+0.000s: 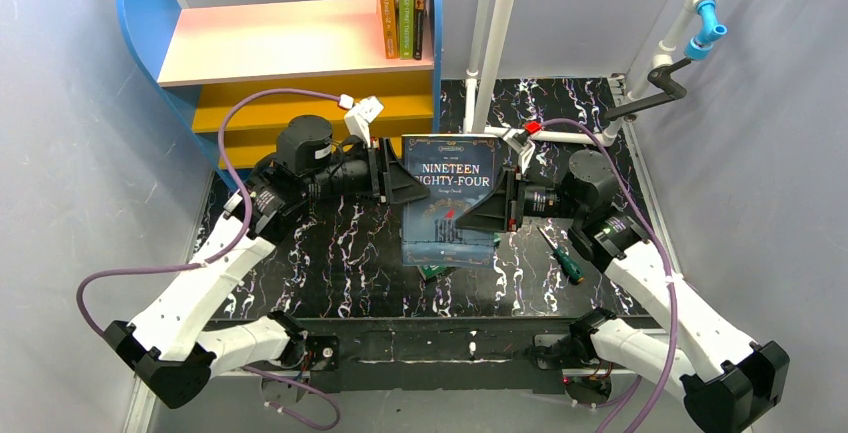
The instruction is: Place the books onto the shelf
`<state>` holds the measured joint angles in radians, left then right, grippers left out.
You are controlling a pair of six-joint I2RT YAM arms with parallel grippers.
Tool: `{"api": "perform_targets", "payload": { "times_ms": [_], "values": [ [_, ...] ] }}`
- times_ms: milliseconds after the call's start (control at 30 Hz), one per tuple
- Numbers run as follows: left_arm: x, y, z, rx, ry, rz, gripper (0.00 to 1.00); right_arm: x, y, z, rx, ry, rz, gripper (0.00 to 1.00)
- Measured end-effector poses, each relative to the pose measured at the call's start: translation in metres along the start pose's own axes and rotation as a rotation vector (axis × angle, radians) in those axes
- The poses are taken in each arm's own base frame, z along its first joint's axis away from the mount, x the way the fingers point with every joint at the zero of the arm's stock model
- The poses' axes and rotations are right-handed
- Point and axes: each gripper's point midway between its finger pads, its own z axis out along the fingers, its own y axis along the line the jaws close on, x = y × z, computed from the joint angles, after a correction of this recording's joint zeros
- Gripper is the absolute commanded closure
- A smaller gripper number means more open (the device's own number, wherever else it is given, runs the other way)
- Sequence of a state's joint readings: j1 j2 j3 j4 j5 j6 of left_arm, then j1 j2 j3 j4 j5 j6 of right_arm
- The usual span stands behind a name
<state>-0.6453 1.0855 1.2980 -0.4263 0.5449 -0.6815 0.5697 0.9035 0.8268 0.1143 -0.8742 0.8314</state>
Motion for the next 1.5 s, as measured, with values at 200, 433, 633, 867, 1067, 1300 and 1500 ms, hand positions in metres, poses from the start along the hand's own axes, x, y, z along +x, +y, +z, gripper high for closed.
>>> {"api": "perform_targets", "payload": {
  "times_ms": [200, 433, 633, 867, 1067, 1300, 1500],
  "values": [
    [-0.001, -0.002, 0.002, 0.004, -0.018, -0.019, 1.00, 0.000, -0.001, 0.001, 0.000, 0.007, 0.017, 0.91],
    [-0.010, -0.002, -0.018, -0.115, -0.042, 0.008, 1.00, -0.010, -0.006, 0.003, 0.072, -0.015, 0.028, 0.24],
    [-0.050, -0.009, -0.070, -0.333, -0.149, 0.125, 1.00, -0.019, -0.016, -0.006, 0.183, -0.075, 0.023, 0.18],
    [-0.097, -0.009, -0.140, -0.599, -0.328, 0.238, 1.00, -0.034, 0.001, -0.023, 0.257, -0.142, -0.061, 0.14],
    [-0.138, -0.015, -0.192, -0.761, -0.532, 0.341, 1.00, -0.036, 0.003, -0.030, 0.294, -0.159, -0.079, 0.13],
    [-0.182, -0.017, -0.221, -0.909, -0.707, 0.451, 1.00, -0.031, -0.004, -0.034, 0.332, -0.153, -0.070, 0.13],
    [-0.227, -0.032, -0.215, -0.919, -0.839, 0.522, 1.00, -0.032, 0.000, -0.038, 0.335, -0.168, -0.084, 0.13]
  ]
}}
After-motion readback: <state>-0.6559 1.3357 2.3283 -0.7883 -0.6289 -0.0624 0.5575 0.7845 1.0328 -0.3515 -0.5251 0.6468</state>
